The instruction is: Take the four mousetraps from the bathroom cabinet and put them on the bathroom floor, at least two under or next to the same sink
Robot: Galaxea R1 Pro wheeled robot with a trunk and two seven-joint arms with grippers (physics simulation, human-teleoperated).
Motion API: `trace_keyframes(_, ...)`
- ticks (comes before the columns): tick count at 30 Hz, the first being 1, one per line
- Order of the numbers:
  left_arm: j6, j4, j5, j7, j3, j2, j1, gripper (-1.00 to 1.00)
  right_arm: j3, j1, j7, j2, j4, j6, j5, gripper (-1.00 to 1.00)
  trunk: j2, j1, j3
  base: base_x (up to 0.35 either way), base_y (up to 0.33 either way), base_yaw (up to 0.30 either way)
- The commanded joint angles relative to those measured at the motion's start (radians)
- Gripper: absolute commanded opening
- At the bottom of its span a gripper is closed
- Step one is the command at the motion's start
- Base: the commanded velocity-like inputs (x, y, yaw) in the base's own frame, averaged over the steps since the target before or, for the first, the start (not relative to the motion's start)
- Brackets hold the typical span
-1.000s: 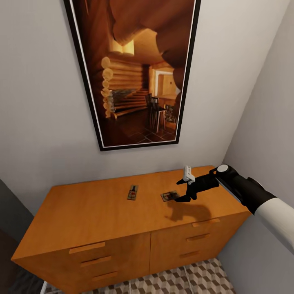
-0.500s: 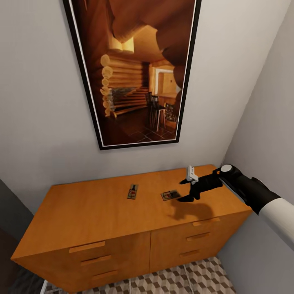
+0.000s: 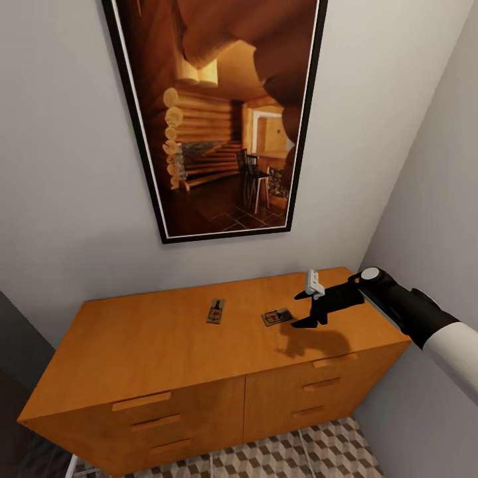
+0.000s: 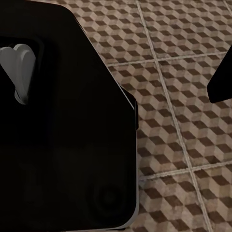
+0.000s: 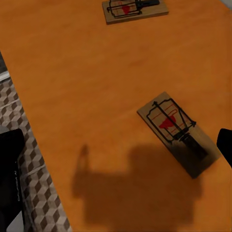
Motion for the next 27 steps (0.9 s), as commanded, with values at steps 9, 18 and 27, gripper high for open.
trace_keyframes(9,-0.007,0.005,0.007,0.002,-0.009,-0.001,-0.001,1.0,0.005,-0.002,-0.002,0.0,0.0,0.01,-0.01,1.0,-0.002,0.001,-0.002,0.079,0.0,0.0)
trace_keyframes(18,-0.007,0.005,0.007,0.003,-0.009,-0.001,0.014,1.0,0.005,-0.002,-0.003,0.0,0.0,0.01,-0.01,1.0,-0.002,0.001,-0.002,0.17,0.0,0.0)
trace_keyframes(27,-0.007,0.005,0.007,0.003,-0.009,-0.013,0.061,1.0,0.005,-0.002,-0.003,0.001,0.0,0.01,-0.01,1.0,-0.002,0.001,-0.002,0.038,0.0,0.0)
